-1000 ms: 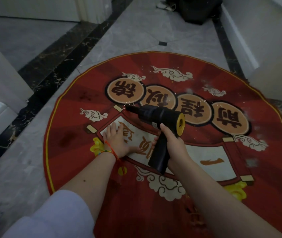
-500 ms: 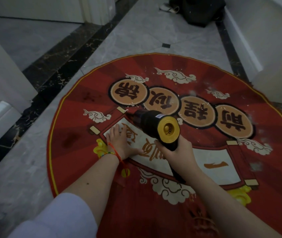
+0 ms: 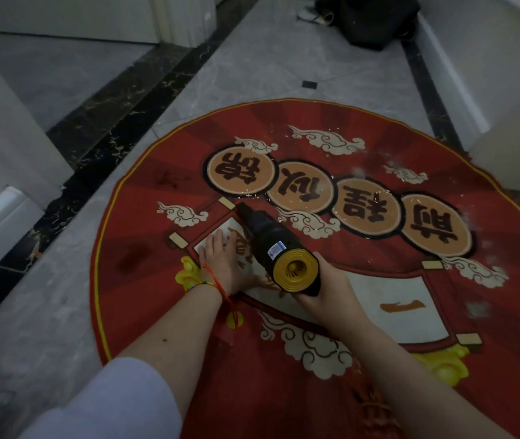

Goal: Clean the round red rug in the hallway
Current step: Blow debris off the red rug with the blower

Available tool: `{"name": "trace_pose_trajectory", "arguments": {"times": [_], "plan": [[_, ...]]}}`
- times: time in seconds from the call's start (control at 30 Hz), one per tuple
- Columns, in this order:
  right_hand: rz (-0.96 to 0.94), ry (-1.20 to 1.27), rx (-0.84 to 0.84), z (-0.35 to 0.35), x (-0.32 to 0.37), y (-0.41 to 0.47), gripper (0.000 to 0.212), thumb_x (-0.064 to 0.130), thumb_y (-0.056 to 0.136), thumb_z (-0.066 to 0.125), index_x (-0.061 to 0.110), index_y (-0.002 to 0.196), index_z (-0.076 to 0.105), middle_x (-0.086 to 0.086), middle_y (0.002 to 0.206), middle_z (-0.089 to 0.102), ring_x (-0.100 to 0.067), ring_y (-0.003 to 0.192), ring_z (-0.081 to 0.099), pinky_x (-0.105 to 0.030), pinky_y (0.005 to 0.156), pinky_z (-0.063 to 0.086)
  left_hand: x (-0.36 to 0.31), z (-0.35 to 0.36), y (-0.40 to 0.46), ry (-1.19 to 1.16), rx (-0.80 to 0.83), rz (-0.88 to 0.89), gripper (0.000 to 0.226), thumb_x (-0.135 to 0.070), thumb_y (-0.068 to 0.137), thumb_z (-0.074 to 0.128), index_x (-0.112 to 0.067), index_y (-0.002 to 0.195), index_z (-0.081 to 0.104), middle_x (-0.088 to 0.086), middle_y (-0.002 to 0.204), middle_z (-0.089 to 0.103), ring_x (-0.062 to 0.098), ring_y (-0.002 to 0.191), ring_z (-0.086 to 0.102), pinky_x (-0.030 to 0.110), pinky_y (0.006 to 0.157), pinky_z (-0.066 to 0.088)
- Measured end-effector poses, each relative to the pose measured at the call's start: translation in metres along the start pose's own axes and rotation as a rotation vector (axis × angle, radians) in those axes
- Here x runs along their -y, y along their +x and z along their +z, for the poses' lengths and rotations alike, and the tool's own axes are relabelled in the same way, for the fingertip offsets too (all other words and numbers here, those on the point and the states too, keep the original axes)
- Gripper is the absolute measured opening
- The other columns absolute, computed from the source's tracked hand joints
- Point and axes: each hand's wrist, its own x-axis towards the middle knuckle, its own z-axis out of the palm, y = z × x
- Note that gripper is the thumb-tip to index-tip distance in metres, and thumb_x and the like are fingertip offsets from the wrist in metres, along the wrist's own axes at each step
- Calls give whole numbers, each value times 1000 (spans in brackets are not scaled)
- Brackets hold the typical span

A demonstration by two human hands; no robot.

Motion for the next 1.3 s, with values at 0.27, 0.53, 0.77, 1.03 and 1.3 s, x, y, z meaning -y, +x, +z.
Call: {"name": "trace_pose_trajectory", "arguments": {"times": [0.27, 0.53, 0.77, 1.03, 1.3], "plan": [[69, 76, -92, 13, 3, 1, 41, 16, 75, 76, 21, 111, 55, 17, 89, 56, 1, 82, 52, -5, 65, 40, 0, 0, 3, 35, -17, 13, 120, -73, 60, 68, -18, 151, 13, 10, 158, 4, 28, 146, -1, 47, 117, 6], [99, 125, -87, 22, 7, 4, 42, 17, 74, 77, 26, 107, 52, 19, 89, 55, 5, 80, 52, -4, 65, 41, 0, -1, 3, 40, 4, 27, 119, -71, 62, 69, -18, 152, 10, 10, 159, 2, 29, 146, -2, 47, 118, 3], [134, 169, -146, 22, 16, 4, 43, 17, 76, 75, 33, 102, 46, 28, 85, 52, 16, 76, 51, -2, 64, 40, -4, 0, 3, 39, 7, 25, 108, -68, 70, 64, -19, 151, 13, 9, 159, 0, 28, 146, -4, 51, 116, 6], [160, 128, -182, 16, 11, -9, 37, 14, 75, 74, 22, 106, 55, 16, 86, 57, -4, 82, 58, -10, 64, 43, -10, -2, -1, 21, 3, 32, 105, -65, 73, 64, -17, 151, 13, 9, 159, 1, 28, 146, -4, 50, 117, 4], [169, 126, -168, 12, 11, -7, 40, 15, 77, 74, 20, 111, 54, 13, 90, 58, 3, 81, 55, -8, 65, 43, -14, -4, -6, 47, 18, 43, 106, -68, 73, 63, -19, 152, 11, 8, 159, 1, 29, 146, -2, 49, 117, 4]]}}
